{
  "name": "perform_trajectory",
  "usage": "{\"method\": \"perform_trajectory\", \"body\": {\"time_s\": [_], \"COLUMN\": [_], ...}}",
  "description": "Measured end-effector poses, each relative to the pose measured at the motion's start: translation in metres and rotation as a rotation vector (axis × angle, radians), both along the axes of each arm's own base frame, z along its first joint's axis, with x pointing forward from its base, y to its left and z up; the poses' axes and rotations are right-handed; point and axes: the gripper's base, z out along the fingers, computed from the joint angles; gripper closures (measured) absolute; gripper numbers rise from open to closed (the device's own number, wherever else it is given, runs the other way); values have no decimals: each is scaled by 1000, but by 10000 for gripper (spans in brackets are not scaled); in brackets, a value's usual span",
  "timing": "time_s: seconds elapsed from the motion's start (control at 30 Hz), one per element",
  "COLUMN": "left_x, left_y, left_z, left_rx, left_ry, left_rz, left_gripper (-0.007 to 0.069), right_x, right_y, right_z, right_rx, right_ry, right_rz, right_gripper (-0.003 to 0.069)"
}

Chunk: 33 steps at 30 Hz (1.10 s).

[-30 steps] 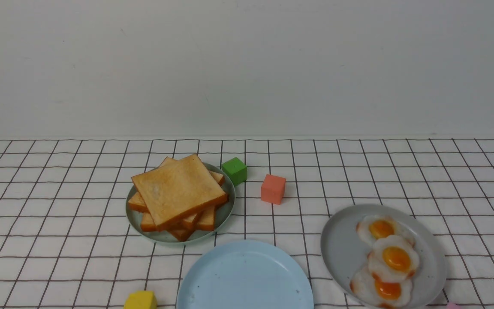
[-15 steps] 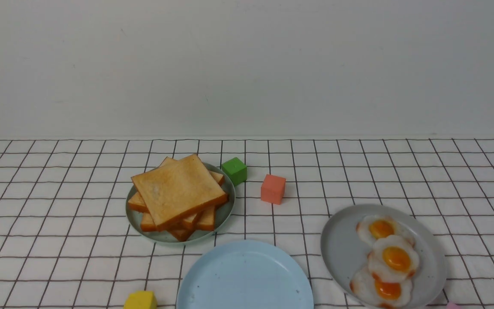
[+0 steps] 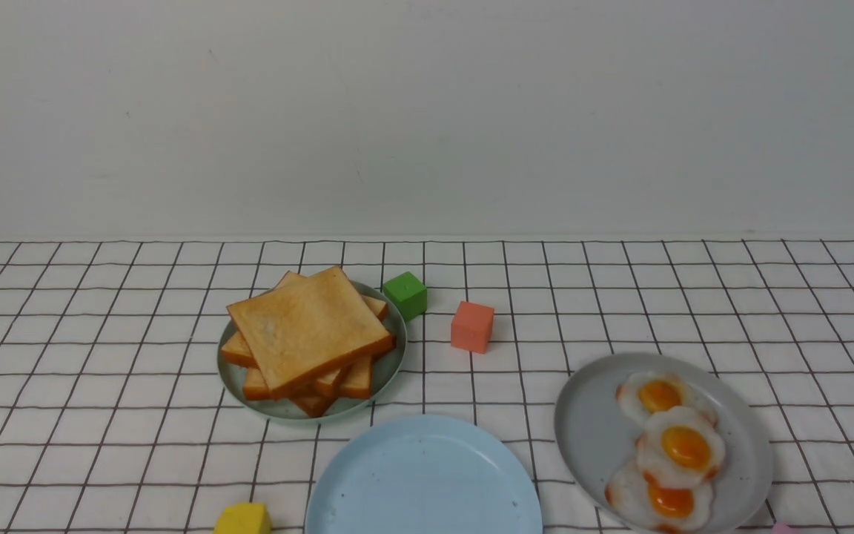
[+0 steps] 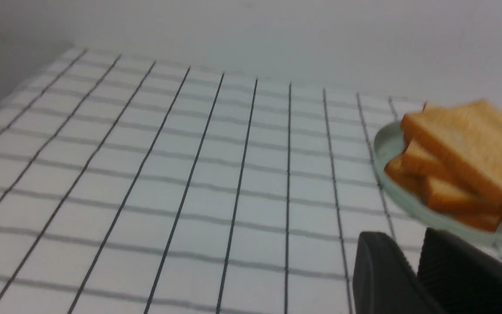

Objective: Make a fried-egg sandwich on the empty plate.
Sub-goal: Use the left arm to grab a slice of bread

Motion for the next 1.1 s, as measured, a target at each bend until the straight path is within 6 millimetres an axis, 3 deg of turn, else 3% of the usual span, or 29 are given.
{"method": "perform_trajectory", "body": {"time_s": [0.27, 0.4, 0.5, 0.63, 0.7, 0.73, 0.77, 0.8, 0.83, 0.97, 1.03, 1.1], "left_x": [0, -1, -7, -13, -14, -14, -15, -14, -7, 11, 33, 47], "left_y": [-1, -4, -4, 0, 0, 0, -1, -1, -2, -4, -6, -9], "left_z": [8, 24, 44, 70, 100, 103, 122, 131, 154, 191, 202, 201], "left_rx": [0, -30, -213, -523, -626, -629, -640, -640, -640, -642, -638, -626], "left_ry": [-96, -279, -493, -564, -531, -525, -510, -493, -409, -223, -38, 36], "left_rz": [-15, -45, -84, -108, -116, -116, -118, -116, -99, -58, -23, -31], "left_gripper": [461, 459, 459, 459, 455, 455, 452, 451, 449, 443, 441, 440], "right_x": [-1, -2, -5, -10, -12, -13, -11, -11, -9, 6, 31, 54], "right_y": [0, -1, -1, -2, -2, -2, -1, -1, 0, 1, 2, 1], "right_z": [12, 18, 31, 54, 86, 90, 109, 116, 151, 189, 204, 203], "right_rx": [-3, -22, 71, 255, 348, 349, 380, 387, 406, 418, 416, 387], "right_ry": [-130, -203, -347, -443, -440, -444, -416, -407, -359, -187, -2, 151], "right_rz": [-5, -8, -2, 29, 51, 53, 58, 60, 63, 46, 19, -6], "right_gripper": [419, 419, 419, 419, 419, 419, 419, 419, 419, 419, 419, 419]}}
